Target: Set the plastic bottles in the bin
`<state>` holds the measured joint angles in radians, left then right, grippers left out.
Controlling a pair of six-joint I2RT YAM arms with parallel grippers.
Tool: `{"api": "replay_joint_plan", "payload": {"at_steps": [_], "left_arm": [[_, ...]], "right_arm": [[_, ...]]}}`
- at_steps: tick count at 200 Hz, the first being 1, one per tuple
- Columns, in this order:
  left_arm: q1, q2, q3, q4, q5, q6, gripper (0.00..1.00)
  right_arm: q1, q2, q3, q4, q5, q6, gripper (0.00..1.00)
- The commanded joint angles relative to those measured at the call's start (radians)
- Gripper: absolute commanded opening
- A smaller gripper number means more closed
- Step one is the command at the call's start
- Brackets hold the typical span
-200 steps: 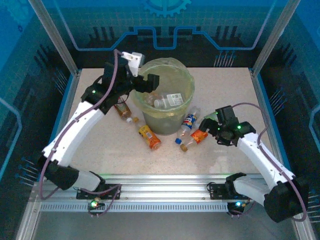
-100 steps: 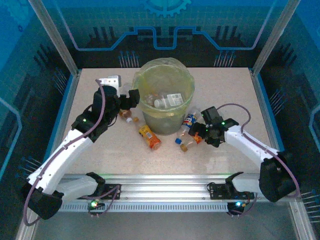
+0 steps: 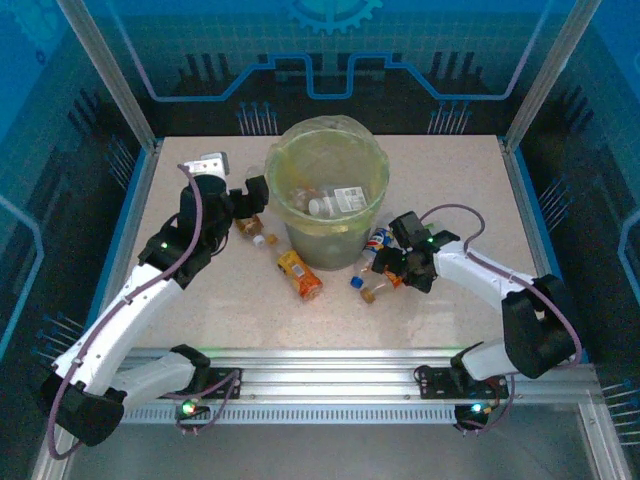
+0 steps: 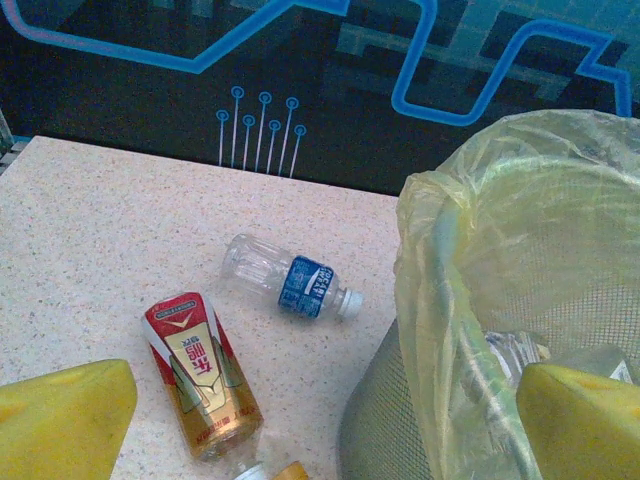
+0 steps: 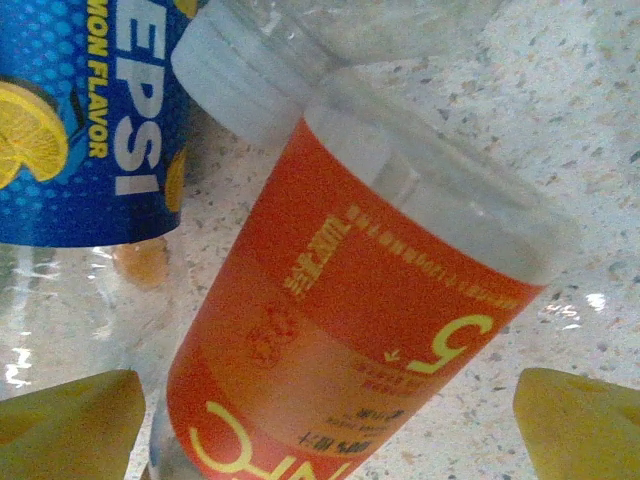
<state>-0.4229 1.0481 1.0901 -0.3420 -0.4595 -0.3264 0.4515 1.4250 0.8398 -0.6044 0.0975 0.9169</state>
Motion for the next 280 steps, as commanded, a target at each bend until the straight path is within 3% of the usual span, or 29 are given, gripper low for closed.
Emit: {"api": "replay_joint_plan", "payload": {"at_steps": [1,119,172,189,280], "left_arm": [[0.009,0.004,-0.010,0.029,-0.008,-0.031,0.99],[0.023,0.019,0.004,0.016,0.017,-0.046,0.99],[0.031,0.019,0.002,0.002,0.015,-0.058,0.99],[0.035,0.021,0.004,-0.010,0.007,-0.069,0.99],[0.062,0.013,-0.011,-0.043,-0.021,-0.126,0.99]], "right_arm": [[0.009,0.015,0.000,-0.024,0.032,0.006,0.94],[-0.011,0.110,-0.065,0.027,-0.002,-0.012,0.80],[-0.014,0.119,-0.082,0.040,0.004,-0.010,0.61],[-0.014,0.096,-0.087,0.029,0.011,-0.012,0.54],[-0.013,-0.261,0.030,-0.248,0.133,-0.072,0.43]]}}
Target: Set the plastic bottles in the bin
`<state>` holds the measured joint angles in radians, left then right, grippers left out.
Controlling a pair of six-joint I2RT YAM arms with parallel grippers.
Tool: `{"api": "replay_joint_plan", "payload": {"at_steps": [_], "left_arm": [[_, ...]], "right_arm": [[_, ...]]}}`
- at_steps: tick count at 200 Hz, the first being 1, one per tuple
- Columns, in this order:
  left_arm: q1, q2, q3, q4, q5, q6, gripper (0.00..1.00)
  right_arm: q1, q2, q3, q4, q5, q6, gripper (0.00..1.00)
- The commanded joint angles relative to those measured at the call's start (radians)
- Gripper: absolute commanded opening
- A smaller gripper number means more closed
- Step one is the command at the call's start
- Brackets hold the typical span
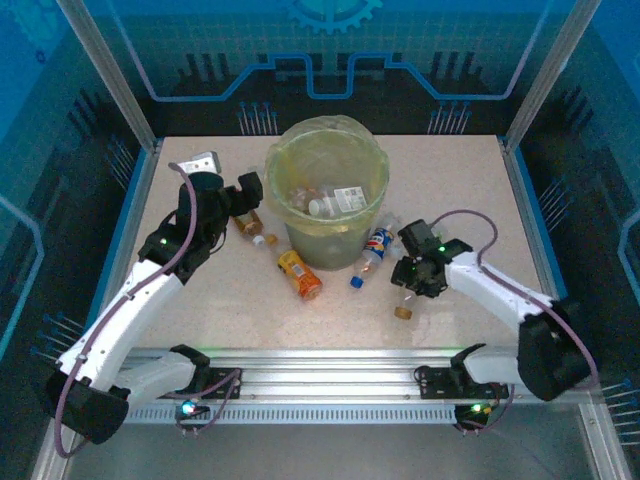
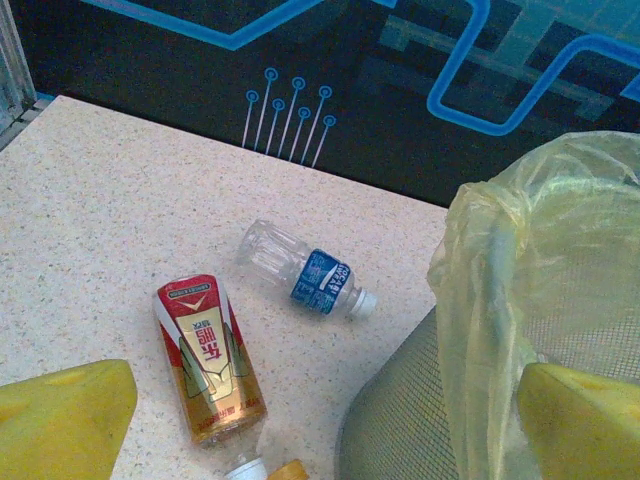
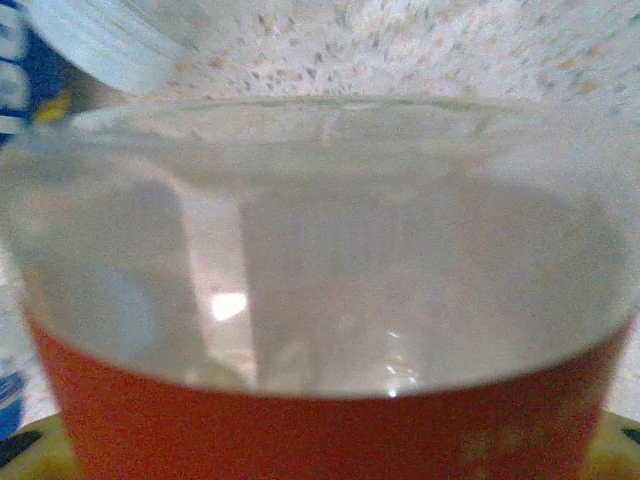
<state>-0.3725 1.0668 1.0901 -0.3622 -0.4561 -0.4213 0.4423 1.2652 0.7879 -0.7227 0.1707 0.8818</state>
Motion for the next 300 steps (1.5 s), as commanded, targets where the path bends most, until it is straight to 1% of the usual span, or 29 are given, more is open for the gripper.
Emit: {"api": "replay_joint_plan", "payload": {"at_steps": [1,22,44,63,90,106,127,148,170,200,221,270,300], "left_arm": [[0.012,-0.005,-0.011,-0.023,-0.024,-0.032,0.99],[0.021,-0.007,-0.015,-0.029,-0.022,-0.042,0.99],[0.029,-0.010,-0.021,-0.030,-0.016,-0.053,0.99],[0.037,-0.009,-0.023,-0.030,-0.001,-0.059,0.99],[0.044,-0.009,-0.027,-0.031,0.015,-0.066,0.99],[0.047,-0.009,-0.028,-0.035,0.023,-0.071,0.99],[0.048,-0.010,-0.032,-0.034,0.034,-0.080,0.99],[0.050,-0.008,-0.036,-0.031,0.051,-0.089,0.99],[0.050,-0.005,-0.040,-0.032,0.067,-0.099,0.99],[0.052,-0.004,-0.034,-0.041,0.077,-0.100,0.99],[0.053,-0.006,-0.033,-0.043,0.081,-0.102,0.99],[0.054,-0.016,-0.041,-0.047,0.079,-0.122,0.99],[0.054,-0.022,-0.043,-0.048,0.083,-0.127,0.99]], "right_arm": [[-0.004,-0.106,0.083,-0.132,0.060,-0.039,0.43],[-0.004,-0.179,0.190,-0.198,0.078,-0.084,0.41],[-0.003,-0.216,0.311,-0.232,0.065,-0.140,0.41],[0.001,-0.215,0.430,-0.241,0.042,-0.185,0.42],[0.009,-0.174,0.591,-0.197,-0.019,-0.257,0.42],[0.012,-0.120,0.685,-0.157,-0.083,-0.290,0.43],[0.026,-0.010,0.818,-0.113,-0.170,-0.316,0.42],[0.054,0.115,0.966,-0.089,-0.210,-0.331,0.43],[0.083,0.234,1.085,-0.072,-0.203,-0.335,0.43],[0.110,0.365,1.192,-0.038,-0.221,-0.317,0.43],[0.135,0.445,1.270,-0.040,-0.206,-0.312,0.43],[0.203,0.596,1.390,-0.083,-0.126,-0.311,0.42],[0.235,0.670,1.440,-0.113,-0.102,-0.315,0.43]]}}
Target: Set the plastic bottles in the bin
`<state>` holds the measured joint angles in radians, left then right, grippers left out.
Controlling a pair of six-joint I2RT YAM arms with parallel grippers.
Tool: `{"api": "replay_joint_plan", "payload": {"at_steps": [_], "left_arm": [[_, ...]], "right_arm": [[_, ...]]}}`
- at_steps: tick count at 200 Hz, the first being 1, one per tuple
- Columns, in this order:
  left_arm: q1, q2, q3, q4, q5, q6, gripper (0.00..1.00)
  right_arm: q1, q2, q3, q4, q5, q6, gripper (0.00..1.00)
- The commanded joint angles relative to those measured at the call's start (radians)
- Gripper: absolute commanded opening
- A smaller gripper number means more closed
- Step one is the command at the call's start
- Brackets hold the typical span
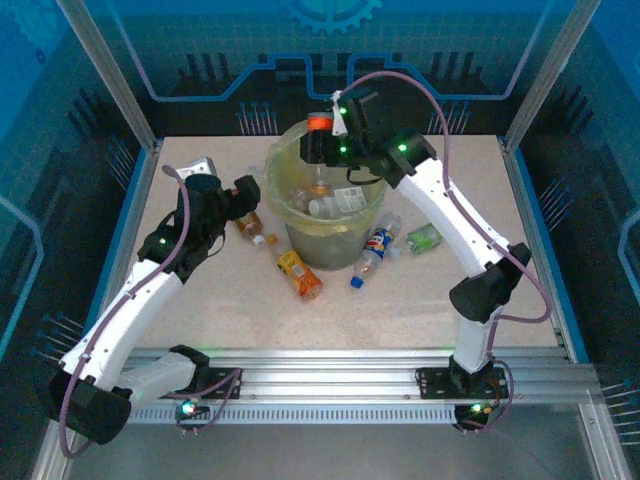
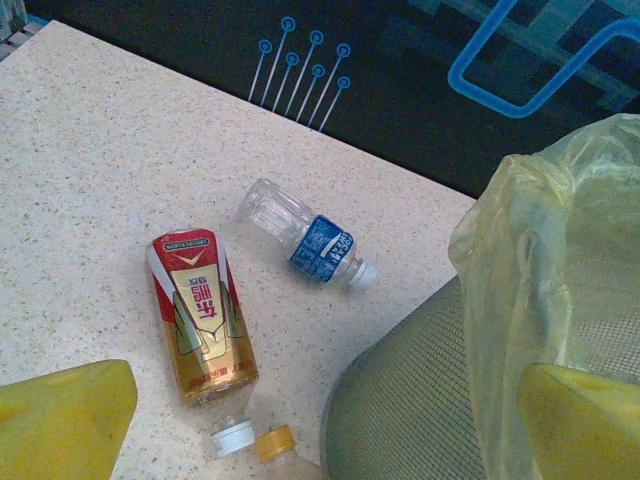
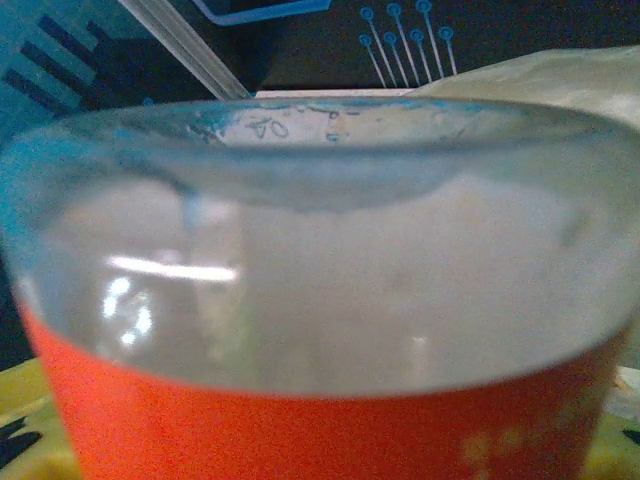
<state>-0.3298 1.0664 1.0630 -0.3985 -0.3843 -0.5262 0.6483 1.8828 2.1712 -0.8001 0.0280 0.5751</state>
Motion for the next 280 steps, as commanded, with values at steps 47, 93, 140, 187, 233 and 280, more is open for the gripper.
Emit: {"api": "replay_joint_plan", "payload": {"at_steps": [47,93,140,187,233,280], "left_arm": [[0.012,-0.027,-0.018,-0.009,0.008,-0.021,0.99],[0.012,-0.019,-0.017,-0.006,0.009,-0.024,0.99],[0.012,-0.015,-0.017,-0.006,0.008,-0.025,0.99],[0.013,-0.011,-0.015,-0.010,0.008,-0.027,0.99],[0.013,-0.006,-0.022,-0.008,0.003,-0.026,0.99],[0.038,0.007,-0.033,-0.013,0.023,-0.043,0.99]], "right_arm": [[0.059,0.119,0.072,-0.078,0.053,-0.008,0.49],[0.064,0.155,0.049,-0.088,0.039,0.008,0.56],[0.063,0.154,0.017,-0.098,0.052,0.020,0.74],[0.061,0.133,0.009,-0.107,0.058,0.019,0.79],[0.059,0.063,-0.015,-0.123,0.082,0.000,0.80],[0.055,-0.079,-0.110,-0.120,0.139,-0.011,0.98]]}}
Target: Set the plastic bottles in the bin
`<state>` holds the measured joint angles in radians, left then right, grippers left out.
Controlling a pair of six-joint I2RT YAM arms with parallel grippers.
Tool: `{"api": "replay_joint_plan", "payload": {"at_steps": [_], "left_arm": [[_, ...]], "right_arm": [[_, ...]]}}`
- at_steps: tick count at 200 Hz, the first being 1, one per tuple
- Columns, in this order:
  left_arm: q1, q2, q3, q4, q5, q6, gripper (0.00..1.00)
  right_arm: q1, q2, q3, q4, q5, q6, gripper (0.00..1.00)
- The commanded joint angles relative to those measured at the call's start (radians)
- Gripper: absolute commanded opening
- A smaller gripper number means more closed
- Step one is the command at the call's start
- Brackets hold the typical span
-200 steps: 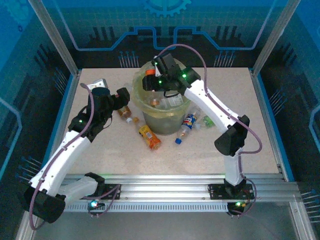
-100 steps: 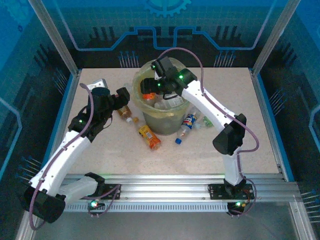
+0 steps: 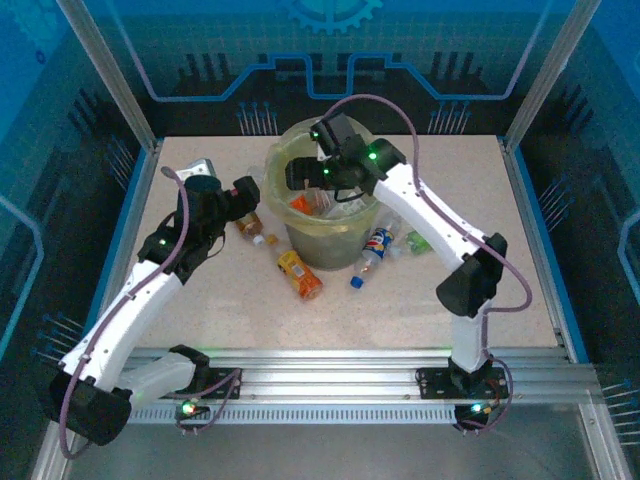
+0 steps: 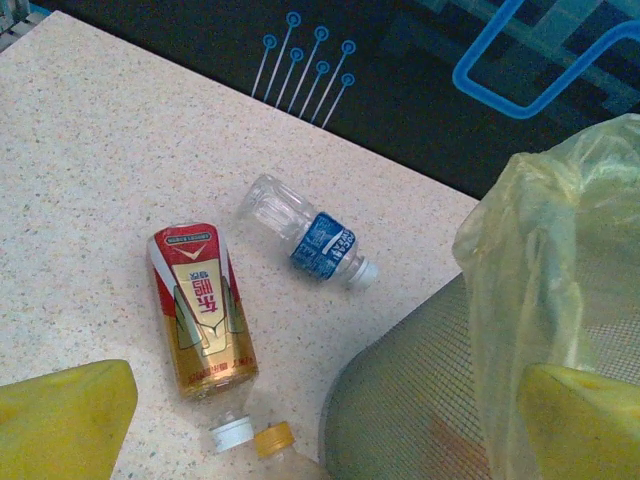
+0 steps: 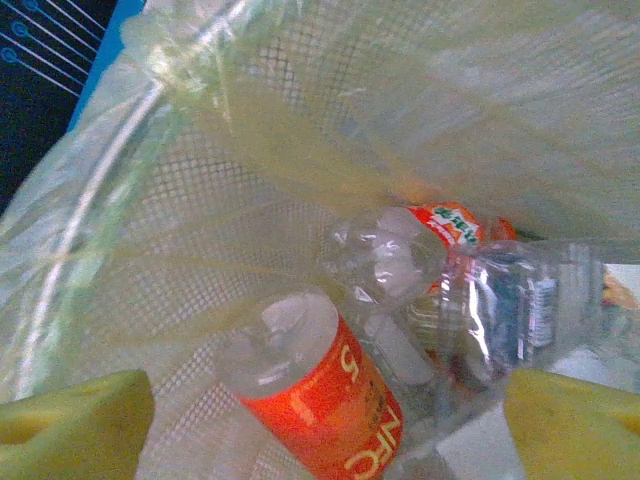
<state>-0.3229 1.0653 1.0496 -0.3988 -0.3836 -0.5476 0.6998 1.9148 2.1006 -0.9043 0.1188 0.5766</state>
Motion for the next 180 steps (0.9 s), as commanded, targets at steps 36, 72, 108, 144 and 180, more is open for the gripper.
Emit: {"api": "replay_joint_plan", "payload": {"at_steps": [36,72,108,144,180], "left_arm": [[0.125,0.012,-0.046,-0.005,0.118,-0.074,0.99],[0.208,0.072,-0.059,0.004,0.227,-0.100,0.99],[0.274,0.203,-0.037,0.027,0.366,-0.111,0.99],[0.321,0.355,0.018,0.051,0.431,-0.117,0.99],[0.354,0.500,0.108,0.036,0.441,-0.108,0.99]], "right_arm": [[-0.003,-0.264,-0.151,-0.008,0.100,-0.020,1.00],[-0.029,-0.436,-0.274,-0.020,0.165,-0.014,1.00],[-0.079,-0.619,-0.440,-0.048,0.229,0.021,1.00],[-0.162,-0.777,-0.614,-0.076,0.224,0.064,1.00],[-0.226,-0.864,-0.753,-0.093,0.187,0.083,1.00]]}}
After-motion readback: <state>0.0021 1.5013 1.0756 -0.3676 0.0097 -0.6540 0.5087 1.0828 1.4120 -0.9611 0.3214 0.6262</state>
